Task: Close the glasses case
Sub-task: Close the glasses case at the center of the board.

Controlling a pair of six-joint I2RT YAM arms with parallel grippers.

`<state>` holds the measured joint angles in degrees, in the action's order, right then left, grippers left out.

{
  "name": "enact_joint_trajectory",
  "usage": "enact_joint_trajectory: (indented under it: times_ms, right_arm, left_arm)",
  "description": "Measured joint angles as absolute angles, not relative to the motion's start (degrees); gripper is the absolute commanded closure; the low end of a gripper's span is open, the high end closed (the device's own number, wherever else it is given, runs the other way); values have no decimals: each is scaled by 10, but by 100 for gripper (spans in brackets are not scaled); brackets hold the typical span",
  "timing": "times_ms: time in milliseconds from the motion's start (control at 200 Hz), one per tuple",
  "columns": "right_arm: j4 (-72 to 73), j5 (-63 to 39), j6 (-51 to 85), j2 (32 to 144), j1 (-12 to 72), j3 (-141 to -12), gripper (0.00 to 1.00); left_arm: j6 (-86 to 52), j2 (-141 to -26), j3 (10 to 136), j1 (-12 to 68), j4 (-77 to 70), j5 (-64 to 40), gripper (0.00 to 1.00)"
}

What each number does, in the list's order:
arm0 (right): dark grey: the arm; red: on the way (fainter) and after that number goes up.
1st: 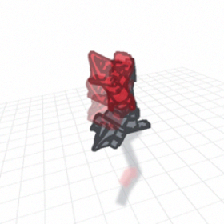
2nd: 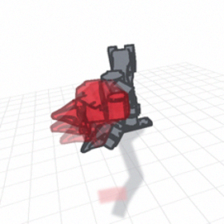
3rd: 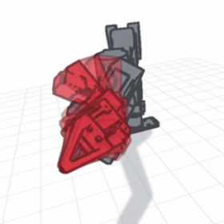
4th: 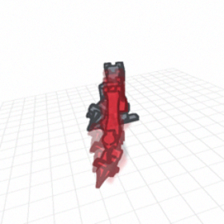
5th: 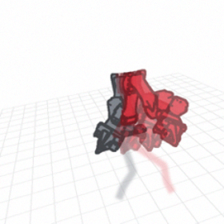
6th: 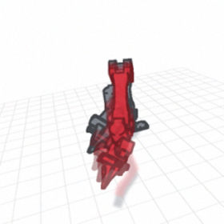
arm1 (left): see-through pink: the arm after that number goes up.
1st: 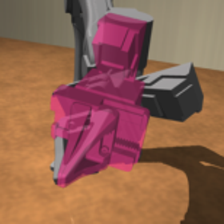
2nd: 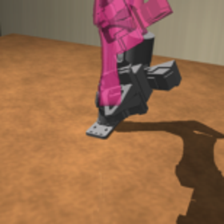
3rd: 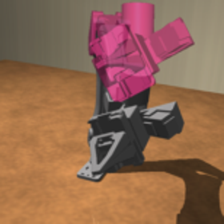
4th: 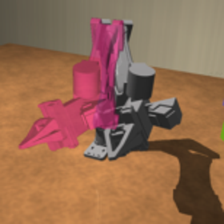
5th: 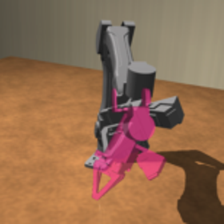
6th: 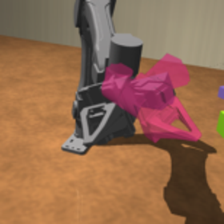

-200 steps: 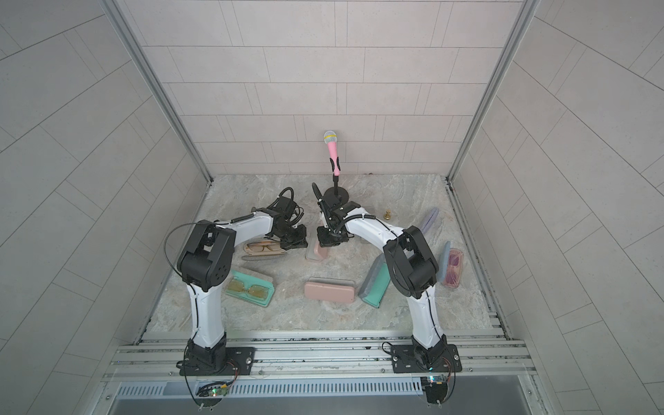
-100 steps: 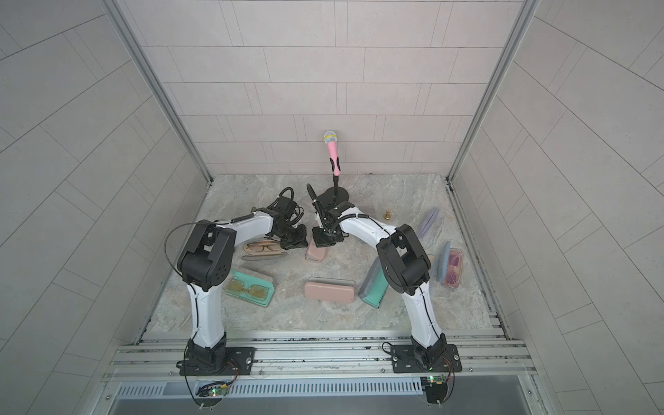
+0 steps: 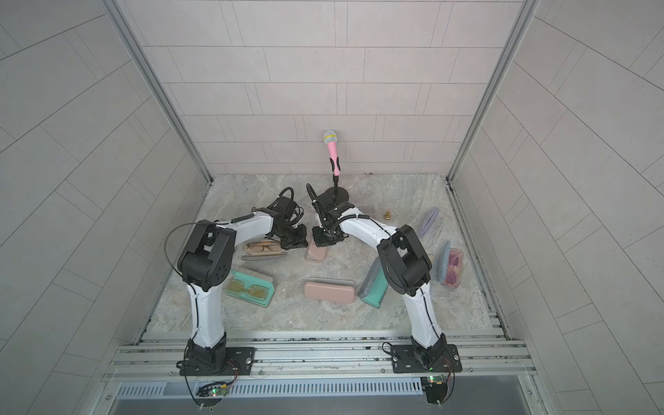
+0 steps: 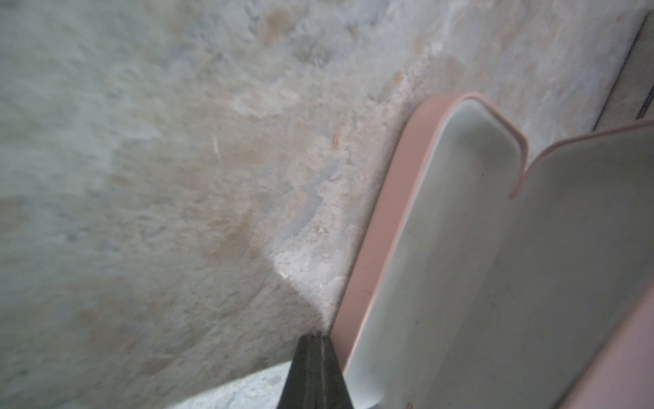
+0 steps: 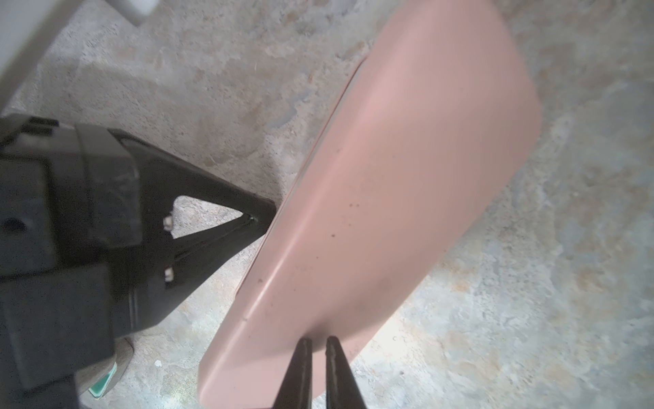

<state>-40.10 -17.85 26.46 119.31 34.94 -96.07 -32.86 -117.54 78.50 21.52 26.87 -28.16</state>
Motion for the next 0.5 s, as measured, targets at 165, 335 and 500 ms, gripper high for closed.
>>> enact_joint_trajectory:
  times_ms: [165,335,500]
  right_arm:
    - [-394,-183,269,1198,349,-961,87]
    - [-385,-185,270,1219,350,-968,87]
    - [-383,-184,271,1224,350,-975,84]
  left_arm:
    - [-328,-1175,785,215,269,-282,100]
    - [-329,-1175,785,217,267,-285,100]
    - [-329,-1175,785,220,267,-286,100]
